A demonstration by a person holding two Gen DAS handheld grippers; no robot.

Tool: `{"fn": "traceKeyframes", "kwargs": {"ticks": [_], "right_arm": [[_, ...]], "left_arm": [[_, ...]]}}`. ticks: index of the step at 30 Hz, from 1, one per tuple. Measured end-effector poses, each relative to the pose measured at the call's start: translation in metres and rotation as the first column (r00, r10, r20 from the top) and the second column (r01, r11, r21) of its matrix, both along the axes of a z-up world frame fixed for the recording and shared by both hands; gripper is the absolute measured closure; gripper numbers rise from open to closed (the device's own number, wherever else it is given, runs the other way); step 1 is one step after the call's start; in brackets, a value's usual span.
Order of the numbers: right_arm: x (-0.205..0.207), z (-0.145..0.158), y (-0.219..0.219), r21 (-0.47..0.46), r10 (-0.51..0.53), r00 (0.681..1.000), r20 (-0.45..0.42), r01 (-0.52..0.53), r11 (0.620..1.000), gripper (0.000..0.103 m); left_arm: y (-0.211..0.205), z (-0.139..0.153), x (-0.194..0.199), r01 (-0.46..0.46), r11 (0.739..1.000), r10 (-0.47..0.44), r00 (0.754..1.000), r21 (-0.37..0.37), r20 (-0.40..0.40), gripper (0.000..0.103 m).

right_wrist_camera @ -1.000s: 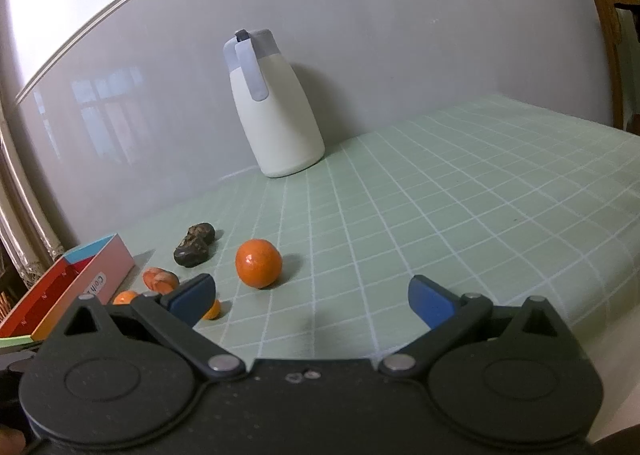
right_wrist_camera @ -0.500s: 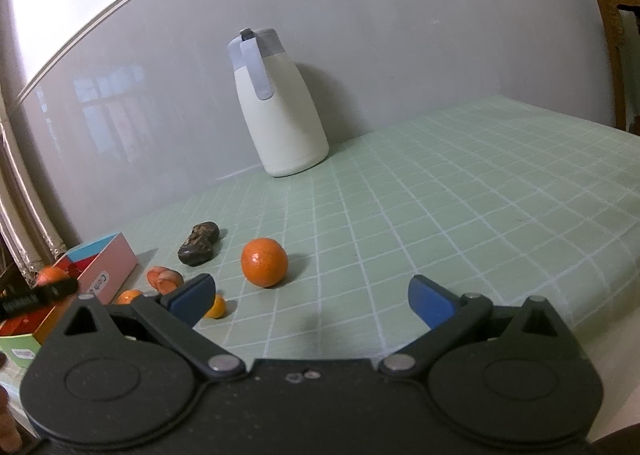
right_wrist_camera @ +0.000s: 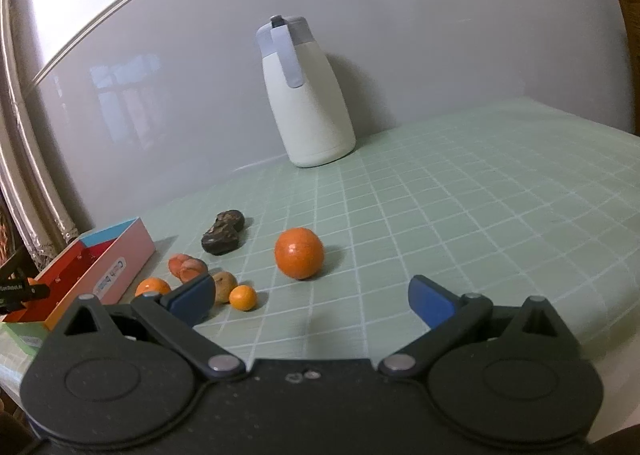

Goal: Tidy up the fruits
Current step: 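Carry the orange with the left gripper into the box and release, then reach the right gripper to the large orange and close on it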

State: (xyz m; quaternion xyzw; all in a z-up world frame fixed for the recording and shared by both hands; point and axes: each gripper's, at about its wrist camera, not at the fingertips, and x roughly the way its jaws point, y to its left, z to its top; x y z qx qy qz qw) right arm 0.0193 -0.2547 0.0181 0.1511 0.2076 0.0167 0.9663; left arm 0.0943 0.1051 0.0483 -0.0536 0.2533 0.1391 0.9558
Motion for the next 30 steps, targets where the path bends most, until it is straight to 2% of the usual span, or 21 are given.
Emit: {"fn": "traceKeyframes", "kwargs": {"ticks": [10, 22, 23, 25, 30], "right_arm": [[0.004, 0.000, 0.012, -0.008, 0.035, 0.999, -0.003, -0.035, 0.999, 0.000], [0.004, 0.000, 0.008, 0.001, 0.026, 1.000, -0.005, -0.026, 1.000, 0.000], [0.004, 0.000, 0.008, 0.002, 0.027, 1.000, -0.006, -0.027, 1.000, 0.000], [0.004, 0.000, 0.008, 0.004, 0.029, 1.000, -0.005, -0.029, 1.000, 0.000], [0.003, 0.000, 0.007, 0.003, 0.027, 1.000, -0.005, -0.027, 1.000, 0.000]], "left_arm": [[0.011, -0.003, 0.009, -0.073, 0.997, 0.073, 0.995, 0.002, -0.069, 0.064], [0.022, -0.003, 0.023, -0.154, 0.987, 0.147, 0.981, -0.042, -0.128, 0.062], [0.022, -0.003, 0.023, -0.155, 0.987, 0.148, 0.981, -0.045, -0.127, 0.060], [0.021, -0.002, 0.023, -0.142, 0.988, 0.135, 0.983, -0.054, -0.124, 0.044], [0.014, 0.003, 0.018, -0.135, 0.989, 0.129, 0.987, -0.061, -0.100, 0.027]]}}
